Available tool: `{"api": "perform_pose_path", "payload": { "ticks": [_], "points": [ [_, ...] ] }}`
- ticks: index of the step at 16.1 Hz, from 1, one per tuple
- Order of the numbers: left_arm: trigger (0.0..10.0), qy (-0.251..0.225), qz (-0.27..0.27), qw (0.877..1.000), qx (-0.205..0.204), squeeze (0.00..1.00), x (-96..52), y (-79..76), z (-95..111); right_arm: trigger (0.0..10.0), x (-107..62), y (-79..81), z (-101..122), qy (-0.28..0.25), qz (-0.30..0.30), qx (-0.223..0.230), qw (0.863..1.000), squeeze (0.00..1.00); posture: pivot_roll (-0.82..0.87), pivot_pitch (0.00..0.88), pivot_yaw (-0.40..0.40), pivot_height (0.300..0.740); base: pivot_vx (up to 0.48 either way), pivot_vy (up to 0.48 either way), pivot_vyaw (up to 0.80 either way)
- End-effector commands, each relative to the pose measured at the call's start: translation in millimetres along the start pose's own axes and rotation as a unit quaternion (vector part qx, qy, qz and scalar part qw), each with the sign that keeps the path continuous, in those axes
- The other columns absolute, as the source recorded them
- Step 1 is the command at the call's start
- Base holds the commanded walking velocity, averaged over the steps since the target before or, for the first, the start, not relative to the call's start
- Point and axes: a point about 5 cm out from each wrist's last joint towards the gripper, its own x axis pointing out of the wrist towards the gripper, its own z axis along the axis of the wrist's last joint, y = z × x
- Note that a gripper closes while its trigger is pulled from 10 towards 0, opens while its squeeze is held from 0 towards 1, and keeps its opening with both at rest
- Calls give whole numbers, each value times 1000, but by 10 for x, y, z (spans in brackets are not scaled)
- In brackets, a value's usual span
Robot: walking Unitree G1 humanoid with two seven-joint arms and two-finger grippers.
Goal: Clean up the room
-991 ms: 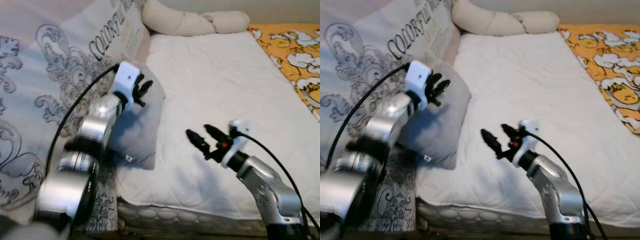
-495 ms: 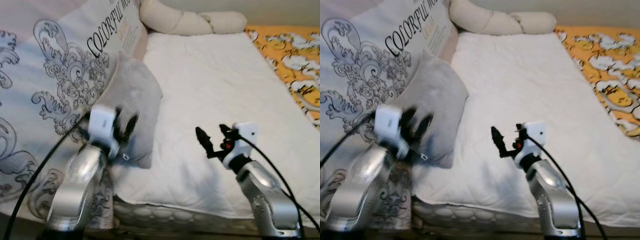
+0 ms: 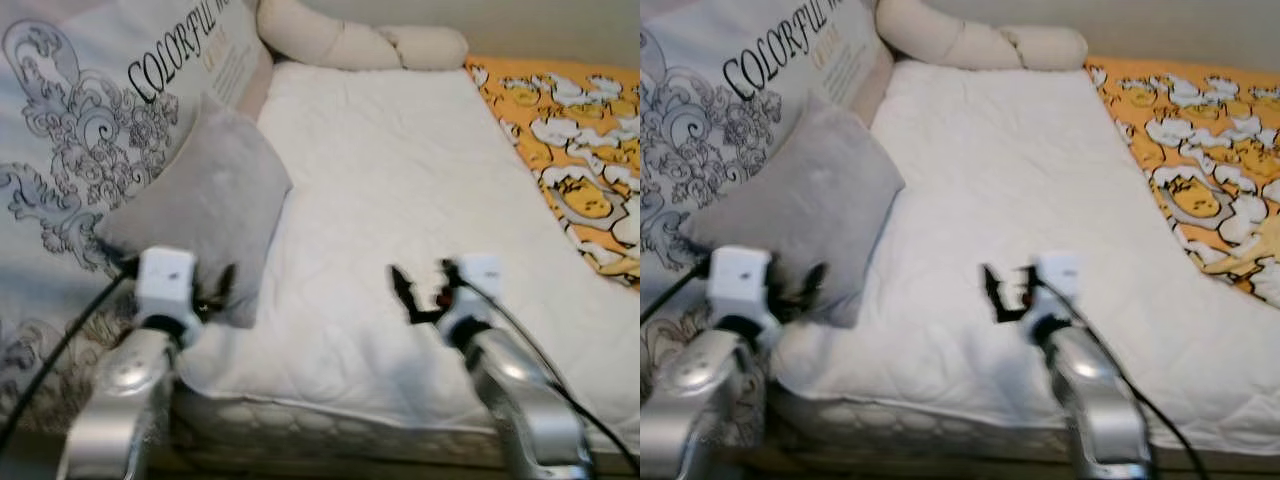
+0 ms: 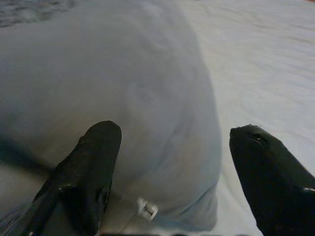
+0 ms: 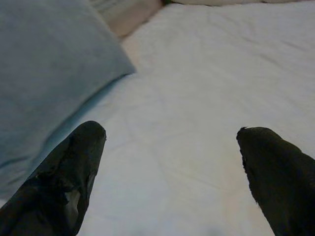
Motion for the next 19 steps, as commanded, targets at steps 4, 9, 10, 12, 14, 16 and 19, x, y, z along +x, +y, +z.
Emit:
{"api": "perform_pose_path", "payload": {
  "ticks": [4,9,10,12,14,16,19],
  "points": [
    [10000,9,1,1000,-13,1000,20,-62,24,10000,-17,-133,-40,14,-31,4,999,0,15,0,-9,740,0,-438,0],
    [10000,17,2,1000,-1,1000,59,-75,16,10000,25,-200,4,12,-42,-19,999,0,-8,0,6,740,0,-436,104],
    [10000,17,2,1000,1,1000,62,-76,17,10000,28,-203,6,13,-43,-20,999,0,-8,0,6,740,0,-435,519],
    [10000,18,2,1000,0,1000,72,-75,27,10000,43,-222,45,7,-46,-16,999,0,-19,0,9,740,0,-437,600],
    [10000,20,1,1000,3,1000,68,-74,12,10000,42,-234,41,6,-51,-15,999,0,-18,0,10,740,0,-437,519],
    [10000,21,7,1000,9,1000,70,-63,4,10000,38,-260,15,9,-66,-13,998,0,-9,0,3,740,0,-435,0],
    [10000,21,8,1000,13,1000,69,-41,16,10000,42,-266,-11,18,-78,-21,997,0,-23,0,11,740,0,-435,0]
  ]
}}
